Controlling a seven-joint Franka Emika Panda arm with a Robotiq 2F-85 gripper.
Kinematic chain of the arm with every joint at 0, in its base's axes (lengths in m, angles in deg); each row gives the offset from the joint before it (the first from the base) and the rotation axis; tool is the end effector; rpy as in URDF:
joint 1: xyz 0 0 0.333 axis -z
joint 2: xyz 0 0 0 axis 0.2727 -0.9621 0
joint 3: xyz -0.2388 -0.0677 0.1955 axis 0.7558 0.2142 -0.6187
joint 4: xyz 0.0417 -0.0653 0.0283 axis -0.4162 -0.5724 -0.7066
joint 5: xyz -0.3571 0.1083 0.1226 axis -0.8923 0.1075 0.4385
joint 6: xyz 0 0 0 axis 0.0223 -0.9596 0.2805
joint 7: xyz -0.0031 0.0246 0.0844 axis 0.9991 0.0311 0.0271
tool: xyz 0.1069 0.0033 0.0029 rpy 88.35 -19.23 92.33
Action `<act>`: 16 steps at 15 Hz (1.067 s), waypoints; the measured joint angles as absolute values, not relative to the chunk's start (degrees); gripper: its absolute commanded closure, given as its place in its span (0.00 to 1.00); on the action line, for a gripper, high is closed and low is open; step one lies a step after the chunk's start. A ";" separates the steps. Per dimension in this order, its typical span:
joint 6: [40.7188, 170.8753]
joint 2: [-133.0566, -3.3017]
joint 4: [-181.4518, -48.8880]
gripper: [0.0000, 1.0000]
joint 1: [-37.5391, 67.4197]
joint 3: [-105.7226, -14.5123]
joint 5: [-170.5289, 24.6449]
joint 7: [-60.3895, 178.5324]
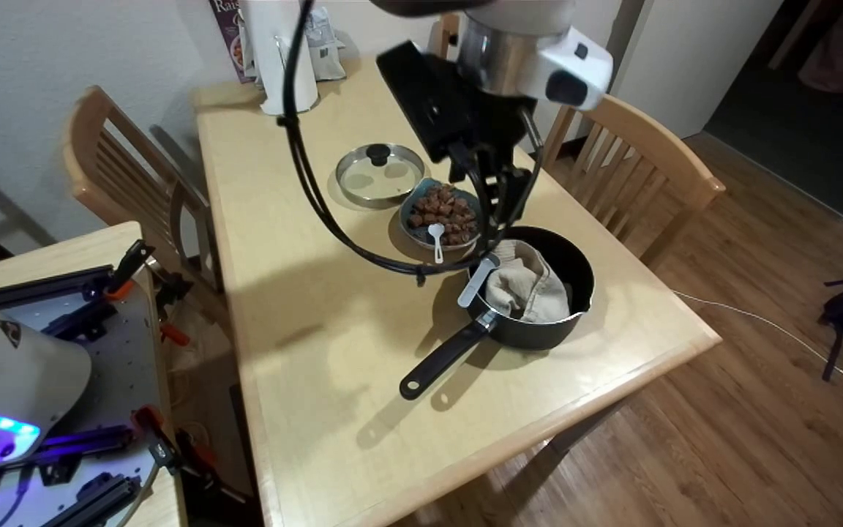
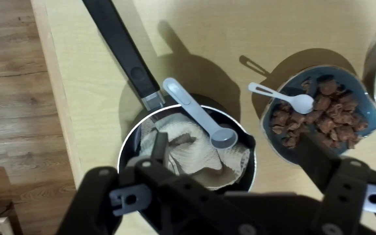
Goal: Take the towel out of the pot and put it on the table
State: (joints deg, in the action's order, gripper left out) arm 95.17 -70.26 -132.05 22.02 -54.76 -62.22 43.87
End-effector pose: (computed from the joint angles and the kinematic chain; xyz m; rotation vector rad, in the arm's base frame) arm 0.5932 -0.1543 0.3257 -3.0600 0.2435 0.0721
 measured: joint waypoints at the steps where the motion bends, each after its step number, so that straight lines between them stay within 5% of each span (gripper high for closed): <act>1: 95.48 -73.60 -129.85 0.00 22.40 -54.84 -62.90 43.56; 16: 104.38 -88.57 -119.91 0.00 24.69 -58.31 -64.82 42.10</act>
State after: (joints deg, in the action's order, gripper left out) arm 104.38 -88.57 -119.91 24.69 -58.31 -64.82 42.10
